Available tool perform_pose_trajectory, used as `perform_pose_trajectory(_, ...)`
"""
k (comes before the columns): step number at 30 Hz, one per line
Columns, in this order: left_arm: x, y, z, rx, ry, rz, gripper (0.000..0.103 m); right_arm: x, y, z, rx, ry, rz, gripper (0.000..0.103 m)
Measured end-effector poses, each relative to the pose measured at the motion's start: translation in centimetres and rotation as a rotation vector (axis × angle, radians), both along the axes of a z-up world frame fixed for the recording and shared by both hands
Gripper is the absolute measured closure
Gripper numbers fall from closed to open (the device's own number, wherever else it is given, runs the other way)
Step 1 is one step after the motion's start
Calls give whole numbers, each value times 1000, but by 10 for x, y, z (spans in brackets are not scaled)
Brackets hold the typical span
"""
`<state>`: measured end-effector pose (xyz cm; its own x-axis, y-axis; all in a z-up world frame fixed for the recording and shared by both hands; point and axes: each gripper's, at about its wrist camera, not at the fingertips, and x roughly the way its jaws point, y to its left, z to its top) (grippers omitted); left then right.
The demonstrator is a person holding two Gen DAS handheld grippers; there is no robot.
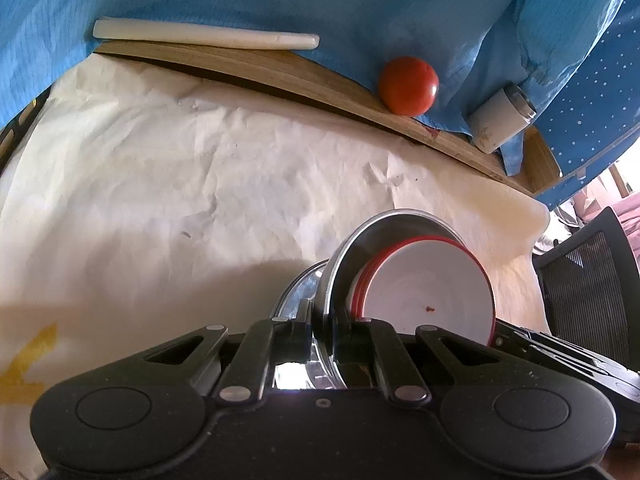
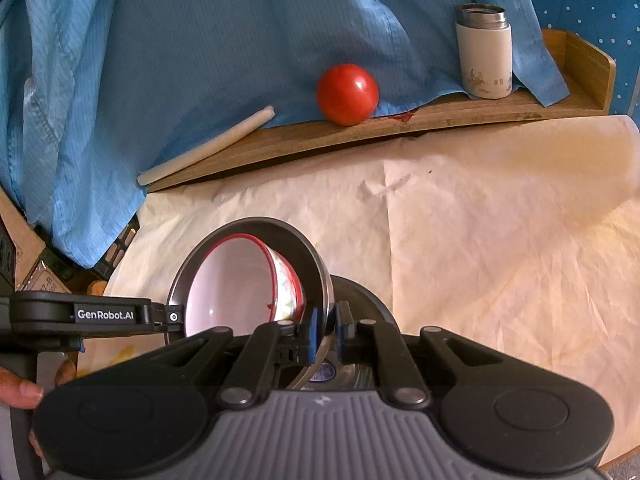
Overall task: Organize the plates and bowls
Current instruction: 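Carry the steel plate with both grippers over the second steel plate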
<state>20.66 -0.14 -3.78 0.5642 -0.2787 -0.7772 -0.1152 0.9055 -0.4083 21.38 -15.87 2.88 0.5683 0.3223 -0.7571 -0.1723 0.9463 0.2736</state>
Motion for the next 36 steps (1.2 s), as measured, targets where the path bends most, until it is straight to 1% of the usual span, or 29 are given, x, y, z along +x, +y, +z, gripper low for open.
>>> perform_pose_trajectory(15, -5, -3, -9, 1, 33, -21, 96, -5, -1, -4, -7, 33, -5, 93)
perform_pose_trajectory(36, -3, -10, -18, 20, 66, -58, 96, -9, -10, -13, 10, 87, -32, 93)
